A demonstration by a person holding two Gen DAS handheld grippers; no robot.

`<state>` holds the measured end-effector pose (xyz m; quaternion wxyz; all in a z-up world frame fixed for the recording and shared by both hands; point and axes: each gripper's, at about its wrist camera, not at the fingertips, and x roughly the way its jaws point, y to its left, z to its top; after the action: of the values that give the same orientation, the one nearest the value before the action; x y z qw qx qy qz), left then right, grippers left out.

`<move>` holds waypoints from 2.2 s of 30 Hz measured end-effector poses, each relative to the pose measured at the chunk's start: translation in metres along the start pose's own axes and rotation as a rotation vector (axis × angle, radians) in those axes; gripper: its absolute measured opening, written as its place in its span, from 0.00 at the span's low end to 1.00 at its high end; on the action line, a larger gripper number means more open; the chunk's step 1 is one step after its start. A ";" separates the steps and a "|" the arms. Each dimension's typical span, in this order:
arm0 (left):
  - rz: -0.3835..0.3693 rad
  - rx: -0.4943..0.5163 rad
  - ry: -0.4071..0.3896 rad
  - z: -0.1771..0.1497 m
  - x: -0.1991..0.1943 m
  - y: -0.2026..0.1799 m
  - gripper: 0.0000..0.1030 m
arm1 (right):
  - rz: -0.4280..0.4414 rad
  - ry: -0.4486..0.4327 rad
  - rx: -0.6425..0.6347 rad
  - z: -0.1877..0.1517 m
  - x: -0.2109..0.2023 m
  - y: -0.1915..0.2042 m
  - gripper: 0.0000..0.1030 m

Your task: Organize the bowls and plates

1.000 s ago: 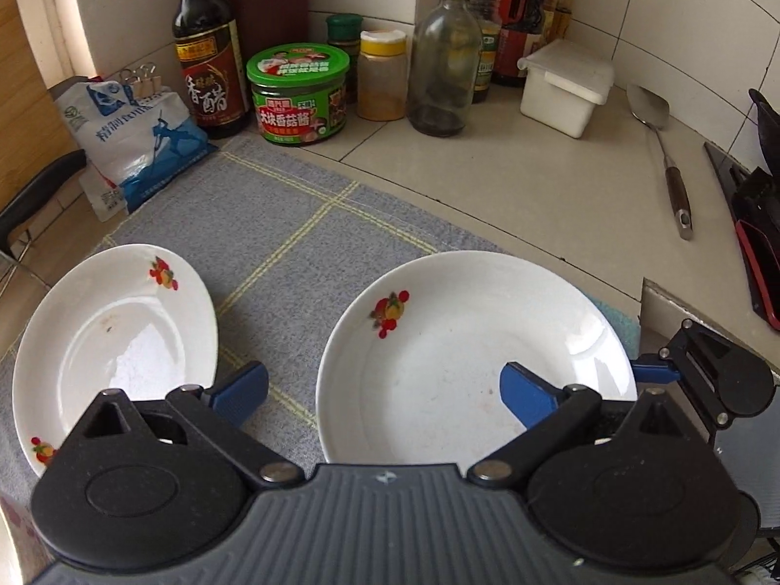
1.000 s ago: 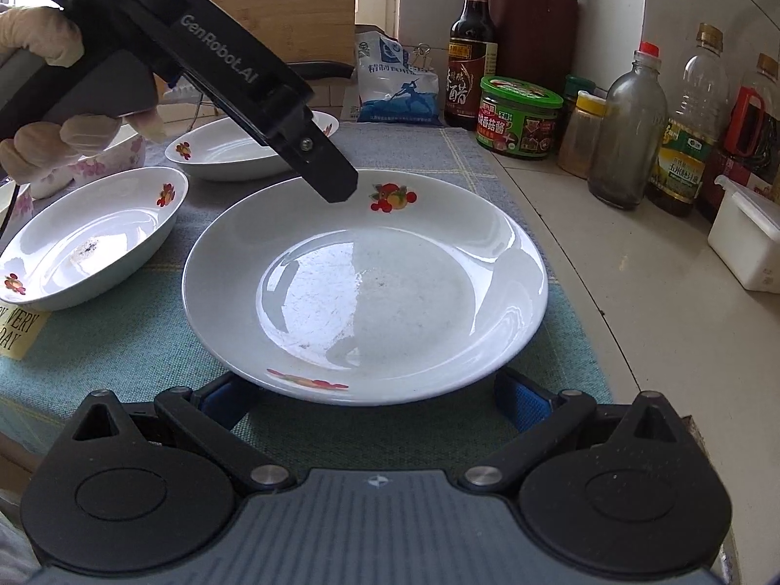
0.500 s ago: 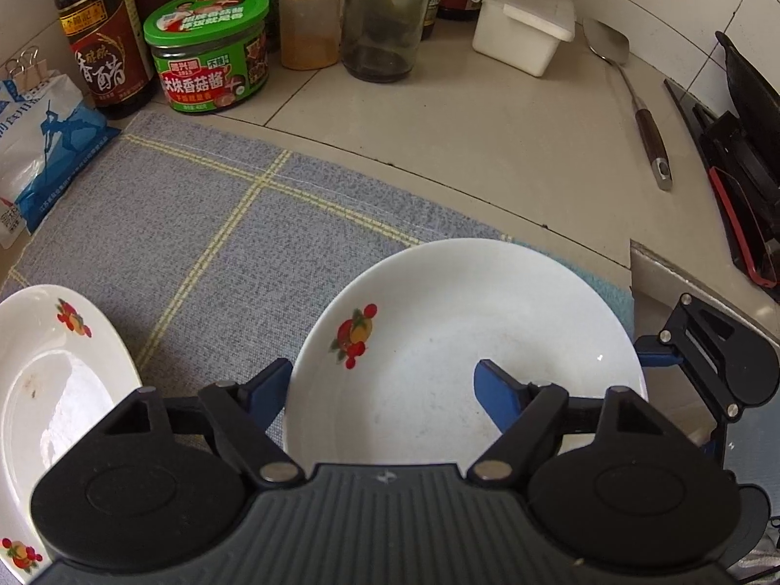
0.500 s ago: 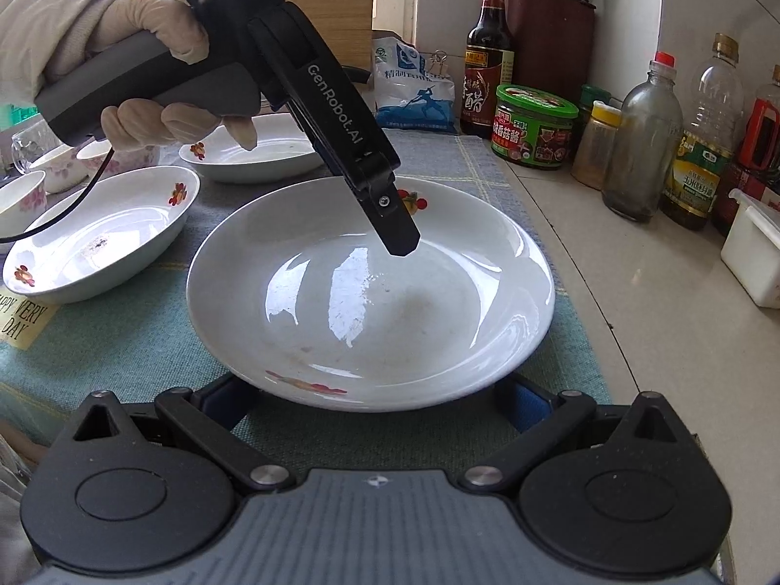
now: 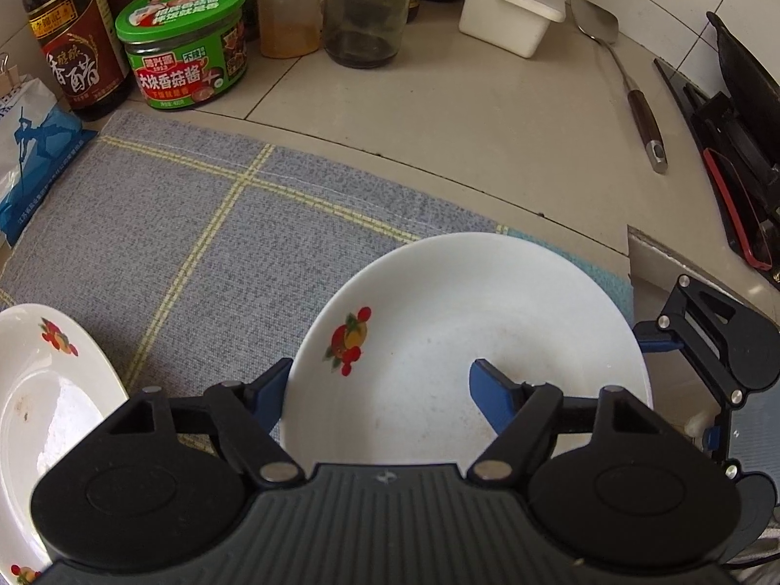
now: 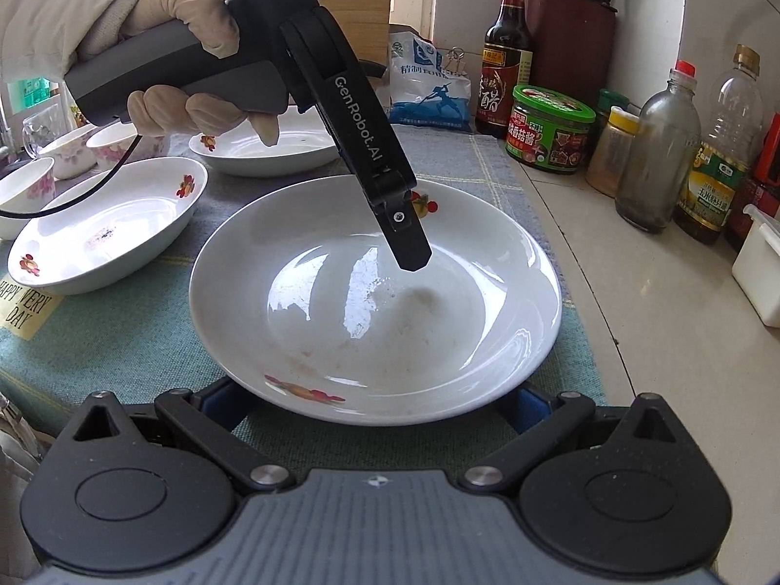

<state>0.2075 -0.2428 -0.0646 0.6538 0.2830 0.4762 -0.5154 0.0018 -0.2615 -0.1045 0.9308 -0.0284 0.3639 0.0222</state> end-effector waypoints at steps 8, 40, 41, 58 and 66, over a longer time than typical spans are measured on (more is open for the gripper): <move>0.019 -0.039 -0.029 0.005 -0.005 0.010 0.73 | 0.016 0.006 -0.030 0.014 0.006 -0.007 1.00; 0.095 -0.177 -0.125 0.080 0.020 0.083 0.73 | 0.075 0.006 -0.097 0.071 0.078 -0.090 1.00; 0.095 -0.178 -0.126 0.080 0.021 0.084 0.73 | 0.075 0.008 -0.094 0.071 0.079 -0.090 1.00; 0.157 -0.155 -0.182 0.073 0.006 0.073 0.75 | 0.073 0.005 -0.060 0.069 0.072 -0.090 1.00; 0.290 -0.196 -0.328 0.037 -0.057 0.043 0.82 | 0.067 0.006 0.000 0.063 0.053 -0.089 1.00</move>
<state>0.2592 -0.2385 -0.0035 0.8140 0.1961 0.3657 -0.4065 0.0884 -0.3450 -0.0909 0.9283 -0.0161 0.3676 0.0533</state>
